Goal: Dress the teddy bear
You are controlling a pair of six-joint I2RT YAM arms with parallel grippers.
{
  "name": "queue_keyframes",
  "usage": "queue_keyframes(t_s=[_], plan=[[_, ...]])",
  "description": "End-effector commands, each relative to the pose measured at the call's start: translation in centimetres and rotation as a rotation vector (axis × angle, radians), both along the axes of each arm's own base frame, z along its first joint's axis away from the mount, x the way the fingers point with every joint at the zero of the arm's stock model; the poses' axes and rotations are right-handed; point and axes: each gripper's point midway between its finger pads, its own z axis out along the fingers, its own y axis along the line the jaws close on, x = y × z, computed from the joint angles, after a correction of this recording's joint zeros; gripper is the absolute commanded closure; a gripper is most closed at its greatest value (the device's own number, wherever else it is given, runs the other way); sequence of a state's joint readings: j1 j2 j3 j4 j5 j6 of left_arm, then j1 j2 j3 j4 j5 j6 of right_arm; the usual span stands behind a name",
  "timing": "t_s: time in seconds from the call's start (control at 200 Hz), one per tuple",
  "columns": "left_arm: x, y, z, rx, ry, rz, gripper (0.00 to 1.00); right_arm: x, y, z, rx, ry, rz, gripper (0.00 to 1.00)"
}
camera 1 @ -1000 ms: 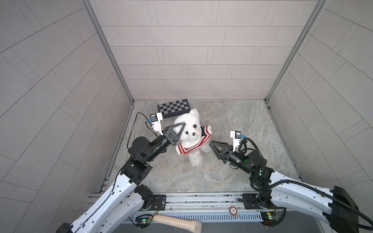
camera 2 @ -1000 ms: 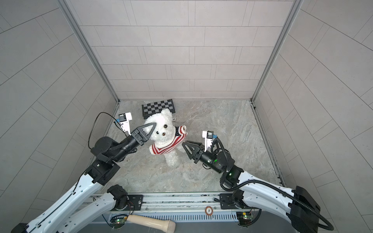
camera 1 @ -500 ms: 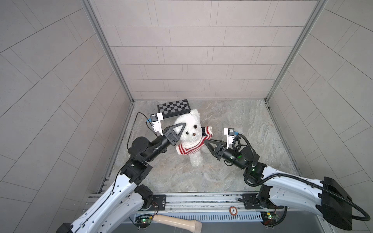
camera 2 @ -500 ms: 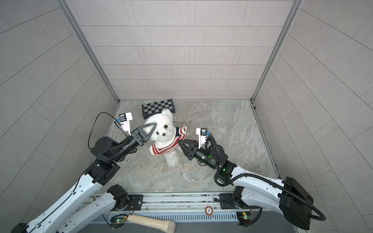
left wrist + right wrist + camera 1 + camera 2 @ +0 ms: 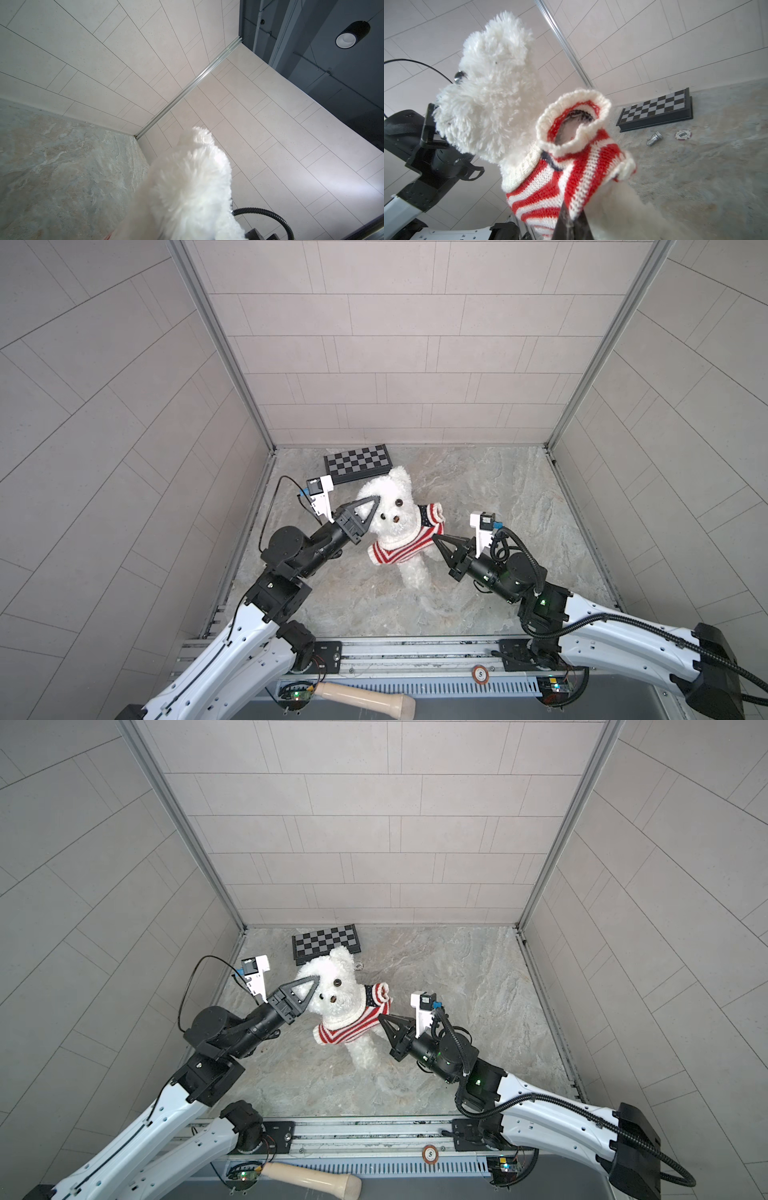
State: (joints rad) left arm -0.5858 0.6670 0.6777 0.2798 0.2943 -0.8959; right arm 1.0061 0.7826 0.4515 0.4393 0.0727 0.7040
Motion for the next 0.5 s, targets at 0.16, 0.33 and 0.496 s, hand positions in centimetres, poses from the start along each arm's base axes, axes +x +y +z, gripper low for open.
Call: queue_keyframes(t_s=[0.16, 0.33, 0.496], plan=[[-0.2, 1.4, 0.9, 0.002, -0.083, 0.075, 1.0, 1.5, -2.3, -3.0, -0.146, 0.092, -0.198, 1.0], [-0.3, 0.9, 0.9, -0.003, -0.088, 0.044, 1.0, 0.3, 0.9, -0.1, -0.062, -0.002, -0.06, 0.99], [-1.4, 0.5, 2.5, -0.04, -0.133, -0.011, 1.0, -1.5, 0.9, 3.0, 0.016, -0.135, 0.021, 0.75]])
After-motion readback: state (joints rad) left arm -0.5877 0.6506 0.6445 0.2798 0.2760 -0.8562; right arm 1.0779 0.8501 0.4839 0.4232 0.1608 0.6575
